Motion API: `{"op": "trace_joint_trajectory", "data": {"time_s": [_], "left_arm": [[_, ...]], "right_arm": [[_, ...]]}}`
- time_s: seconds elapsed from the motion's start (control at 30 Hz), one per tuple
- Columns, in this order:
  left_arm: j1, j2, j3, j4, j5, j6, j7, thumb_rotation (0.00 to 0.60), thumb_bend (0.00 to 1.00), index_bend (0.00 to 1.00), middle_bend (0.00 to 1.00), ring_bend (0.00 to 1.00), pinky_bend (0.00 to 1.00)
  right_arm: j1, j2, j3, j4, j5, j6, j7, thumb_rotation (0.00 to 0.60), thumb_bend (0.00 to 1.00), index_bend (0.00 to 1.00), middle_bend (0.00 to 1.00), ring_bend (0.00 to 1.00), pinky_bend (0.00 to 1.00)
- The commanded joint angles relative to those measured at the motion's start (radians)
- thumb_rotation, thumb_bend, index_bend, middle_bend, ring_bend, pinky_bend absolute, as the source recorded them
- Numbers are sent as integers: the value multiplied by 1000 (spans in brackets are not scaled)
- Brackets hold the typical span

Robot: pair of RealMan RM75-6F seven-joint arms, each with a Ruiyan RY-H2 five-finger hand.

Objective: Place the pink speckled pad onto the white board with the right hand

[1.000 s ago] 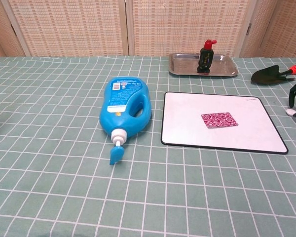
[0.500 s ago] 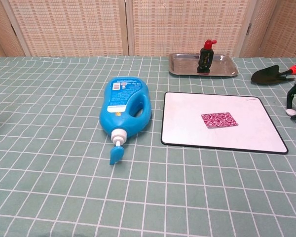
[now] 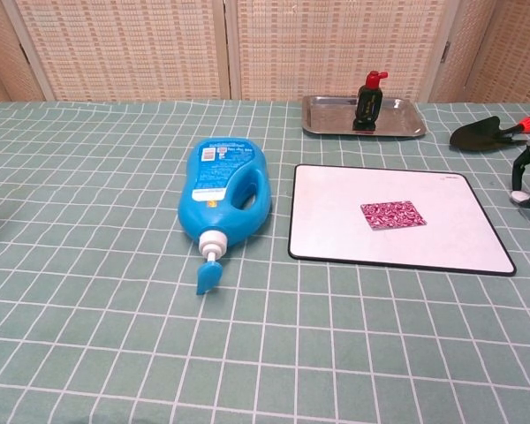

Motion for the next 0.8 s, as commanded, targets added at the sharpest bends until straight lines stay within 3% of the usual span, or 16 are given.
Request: {"op": "trace_joint_trajectory", "data": {"time_s": [0.03,0.23,0.33,0.5,0.8], "left_arm": [[0,0,0,-1,0,0,0,600,278,0,0,0,0],[1,3,-2,-2,-2,3,-5,600,278,0,0,0,0],[3,5,-2,-2,-1,8,-4,600,278,0,0,0,0],[6,7,-3,-5,-2,11,-2,600,278,0,0,0,0],[6,9,-3,-7,-2,11,-4,600,278,0,0,0,0]], "right_arm": [[7,50,8,-130,-48,66,-1,600,324,498,969,992,1000],[13,145,10,-491,-188,269,-49,600,323,501,974,995,1000],[24,150,0,-599,-215,323,-94,600,323,503,975,996,1000],[49,118,-14,-643,-184,344,-151,600,323,503,975,996,1000],[78,66,-32,-588,-121,341,-198,600,323,503,975,996,1000]]}}
